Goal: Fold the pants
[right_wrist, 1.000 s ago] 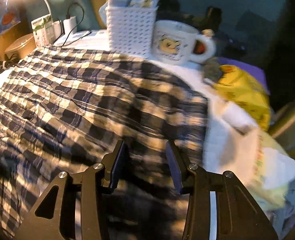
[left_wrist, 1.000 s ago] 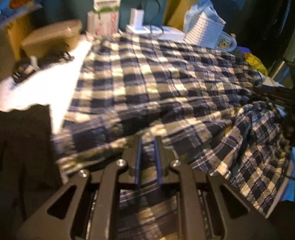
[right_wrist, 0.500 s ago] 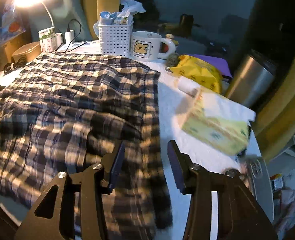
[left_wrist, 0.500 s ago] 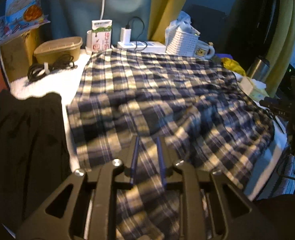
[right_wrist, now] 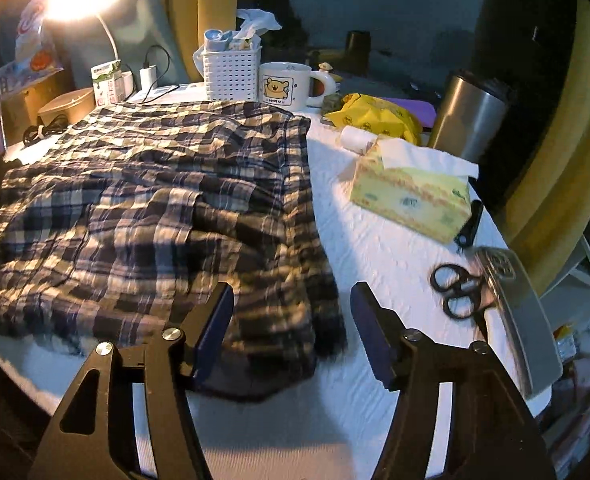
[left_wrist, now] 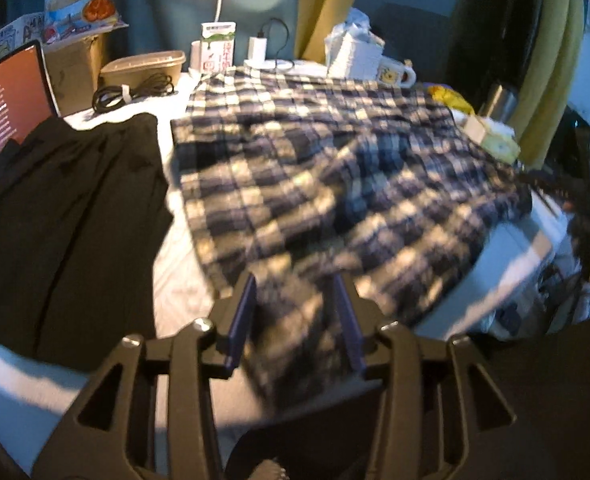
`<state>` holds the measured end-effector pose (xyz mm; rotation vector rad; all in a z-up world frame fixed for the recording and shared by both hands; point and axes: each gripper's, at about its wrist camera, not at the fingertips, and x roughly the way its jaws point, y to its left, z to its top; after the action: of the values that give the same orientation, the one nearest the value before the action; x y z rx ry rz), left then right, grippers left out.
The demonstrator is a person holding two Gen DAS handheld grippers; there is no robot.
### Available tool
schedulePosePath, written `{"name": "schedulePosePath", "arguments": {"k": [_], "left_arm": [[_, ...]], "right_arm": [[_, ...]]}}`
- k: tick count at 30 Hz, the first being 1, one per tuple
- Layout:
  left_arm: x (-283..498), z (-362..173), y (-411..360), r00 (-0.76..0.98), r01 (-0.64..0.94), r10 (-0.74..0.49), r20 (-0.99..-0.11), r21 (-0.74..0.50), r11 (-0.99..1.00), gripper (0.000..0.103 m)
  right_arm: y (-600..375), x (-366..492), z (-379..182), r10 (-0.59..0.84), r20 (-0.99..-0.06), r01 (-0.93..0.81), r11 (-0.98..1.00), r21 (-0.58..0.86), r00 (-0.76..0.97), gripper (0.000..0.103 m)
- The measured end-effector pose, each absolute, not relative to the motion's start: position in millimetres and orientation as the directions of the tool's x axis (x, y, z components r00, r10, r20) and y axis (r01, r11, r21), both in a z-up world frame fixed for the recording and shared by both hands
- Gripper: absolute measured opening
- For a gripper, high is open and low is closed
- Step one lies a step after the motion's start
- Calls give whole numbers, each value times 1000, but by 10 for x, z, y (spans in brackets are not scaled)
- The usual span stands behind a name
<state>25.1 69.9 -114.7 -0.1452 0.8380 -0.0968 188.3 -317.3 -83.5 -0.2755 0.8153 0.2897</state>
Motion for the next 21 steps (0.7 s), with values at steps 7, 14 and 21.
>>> {"name": "schedulePosePath", "arguments": {"k": [7,14,21], "left_arm": [[51,-1290,569,625,56,-129,-770,-120,991,48],[62,-1373,496,638,39,-62,-767,-48,998,56],[88,-1406,420,672,30,-40,-739,-27,999,68]], "right_arm": [[-3308,1745,-881,121,-757,-356,922,-155,642,65],[-3457,1734,-972,138,-766,-360,924,-129,628,71],[-3320,1816,-1215,201,-780,-407,910,-76,593,72]]}}
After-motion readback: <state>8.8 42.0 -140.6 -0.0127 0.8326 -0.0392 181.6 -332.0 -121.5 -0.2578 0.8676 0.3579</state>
